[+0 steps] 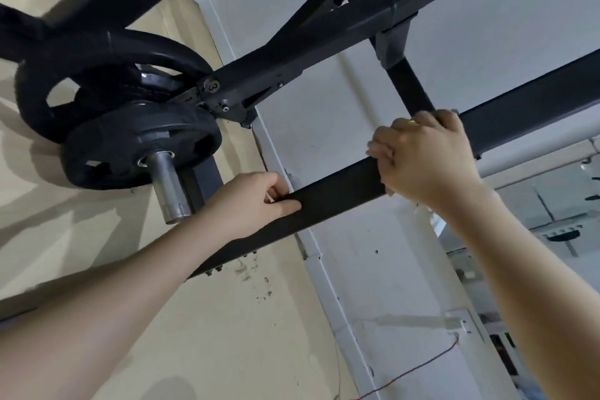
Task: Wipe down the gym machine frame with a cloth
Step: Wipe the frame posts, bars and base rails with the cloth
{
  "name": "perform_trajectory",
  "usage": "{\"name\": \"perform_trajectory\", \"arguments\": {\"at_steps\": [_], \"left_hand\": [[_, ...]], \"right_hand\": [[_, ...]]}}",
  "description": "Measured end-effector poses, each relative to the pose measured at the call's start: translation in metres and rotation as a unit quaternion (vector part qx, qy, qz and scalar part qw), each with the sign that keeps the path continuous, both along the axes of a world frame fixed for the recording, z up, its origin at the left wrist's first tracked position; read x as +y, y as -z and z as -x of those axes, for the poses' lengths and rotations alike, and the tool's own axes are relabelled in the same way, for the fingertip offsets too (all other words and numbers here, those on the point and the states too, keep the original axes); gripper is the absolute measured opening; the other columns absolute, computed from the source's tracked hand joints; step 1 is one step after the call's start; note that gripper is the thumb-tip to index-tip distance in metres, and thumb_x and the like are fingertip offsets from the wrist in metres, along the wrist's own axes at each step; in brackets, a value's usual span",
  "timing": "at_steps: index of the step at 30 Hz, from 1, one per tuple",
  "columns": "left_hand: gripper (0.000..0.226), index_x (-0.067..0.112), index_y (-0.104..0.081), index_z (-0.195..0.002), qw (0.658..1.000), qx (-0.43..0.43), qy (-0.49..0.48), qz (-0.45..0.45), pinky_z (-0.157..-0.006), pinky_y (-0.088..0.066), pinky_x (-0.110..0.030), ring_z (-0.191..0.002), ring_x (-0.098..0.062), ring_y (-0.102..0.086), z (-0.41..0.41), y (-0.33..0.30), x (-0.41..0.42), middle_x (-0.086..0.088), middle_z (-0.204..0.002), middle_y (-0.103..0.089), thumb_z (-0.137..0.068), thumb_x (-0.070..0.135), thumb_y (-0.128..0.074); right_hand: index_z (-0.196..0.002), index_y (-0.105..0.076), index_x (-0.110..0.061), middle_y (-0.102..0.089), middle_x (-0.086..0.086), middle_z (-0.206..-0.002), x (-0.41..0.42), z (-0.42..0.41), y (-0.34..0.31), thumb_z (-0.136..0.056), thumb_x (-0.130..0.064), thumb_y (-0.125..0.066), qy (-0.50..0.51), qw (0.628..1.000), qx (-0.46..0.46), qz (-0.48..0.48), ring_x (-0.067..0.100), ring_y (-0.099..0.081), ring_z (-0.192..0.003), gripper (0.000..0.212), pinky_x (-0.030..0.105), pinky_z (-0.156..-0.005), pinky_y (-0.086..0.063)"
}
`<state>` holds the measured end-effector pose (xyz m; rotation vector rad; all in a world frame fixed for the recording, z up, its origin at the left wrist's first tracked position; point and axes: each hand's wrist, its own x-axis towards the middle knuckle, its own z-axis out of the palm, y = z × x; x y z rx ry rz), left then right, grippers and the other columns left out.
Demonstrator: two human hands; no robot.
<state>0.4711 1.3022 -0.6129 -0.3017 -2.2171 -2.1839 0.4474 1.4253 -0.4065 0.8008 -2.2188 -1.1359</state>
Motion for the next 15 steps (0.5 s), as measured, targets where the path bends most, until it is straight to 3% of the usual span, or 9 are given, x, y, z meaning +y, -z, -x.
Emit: {"name": "perform_trajectory", "arguments": {"at_steps": [3, 6, 8, 10, 12, 15], "left_hand": [[0.024, 0.029, -0.059, -0.104, 0.998, 0.013, -0.017, -0.063, -0.07, -0.046, -0.012, -0.085, 0.004, -0.057, -0.007, -0.016, 0.011, 0.017, -0.097, -0.061, -0.085, 0.042, -0.063], [0.024, 0.027, -0.06, -0.109, 0.996, 0.047, -0.029, -0.063, -0.072, -0.046, -0.013, -0.088, 0.0, -0.058, -0.006, -0.031, 0.016, 0.013, -0.1, -0.062, -0.087, 0.036, -0.062], [0.026, 0.03, -0.057, -0.115, 0.996, 0.067, -0.031, -0.046, -0.079, -0.046, -0.019, -0.093, -0.005, -0.057, -0.005, -0.042, 0.017, 0.012, -0.105, -0.059, -0.09, 0.033, -0.058], [0.028, 0.032, -0.051, -0.12, 0.995, 0.082, -0.02, -0.044, -0.082, -0.043, -0.017, -0.096, -0.005, -0.055, -0.003, -0.06, 0.018, 0.012, -0.108, -0.055, -0.093, 0.03, -0.054], [0.027, 0.033, -0.049, -0.121, 0.994, 0.091, -0.016, -0.063, -0.082, -0.041, -0.01, -0.097, -0.003, -0.054, -0.001, -0.083, 0.018, 0.013, -0.106, -0.055, -0.095, 0.028, -0.051], [0.028, 0.028, -0.054, -0.123, 0.99, 0.128, -0.018, -0.059, -0.089, -0.043, -0.019, -0.098, -0.006, -0.055, 0.008, -0.118, 0.02, 0.012, -0.106, -0.058, -0.095, 0.027, -0.05]], "right_hand": [[-0.062, -0.053, -0.014, -0.036, -0.002, -0.058, -0.007, -0.007, 0.039, -0.073, -0.031, -0.027, -0.012, 1.0, -0.016, -0.019, 0.021, -0.031, -0.064, 0.032, 0.04, -0.074, -0.038], [-0.061, -0.046, -0.019, -0.033, -0.004, -0.058, 0.001, -0.002, 0.044, -0.073, -0.032, -0.028, -0.078, 0.993, -0.085, -0.03, 0.02, -0.032, -0.059, 0.025, 0.039, -0.067, -0.043], [-0.06, -0.046, -0.019, -0.034, -0.005, -0.055, 0.008, 0.005, 0.011, -0.076, -0.03, -0.028, -0.099, 0.994, -0.054, -0.01, 0.023, -0.04, -0.055, 0.026, 0.043, -0.075, -0.049], [-0.059, -0.053, -0.016, -0.036, -0.005, -0.055, 0.013, 0.01, -0.031, -0.081, -0.027, -0.028, -0.094, 0.995, 0.013, 0.001, 0.026, -0.049, -0.057, 0.035, 0.048, -0.091, -0.045], [-0.059, -0.057, -0.013, -0.038, -0.004, -0.054, 0.017, 0.014, -0.061, -0.083, -0.025, -0.03, -0.089, 0.995, 0.039, 0.021, 0.027, -0.049, -0.059, 0.038, 0.043, -0.088, -0.043], [-0.058, -0.057, -0.012, -0.035, -0.004, -0.054, 0.019, 0.011, -0.065, -0.084, -0.025, -0.031, -0.099, 0.993, 0.064, 0.027, 0.026, -0.044, -0.059, 0.039, 0.04, -0.08, -0.044]]}}
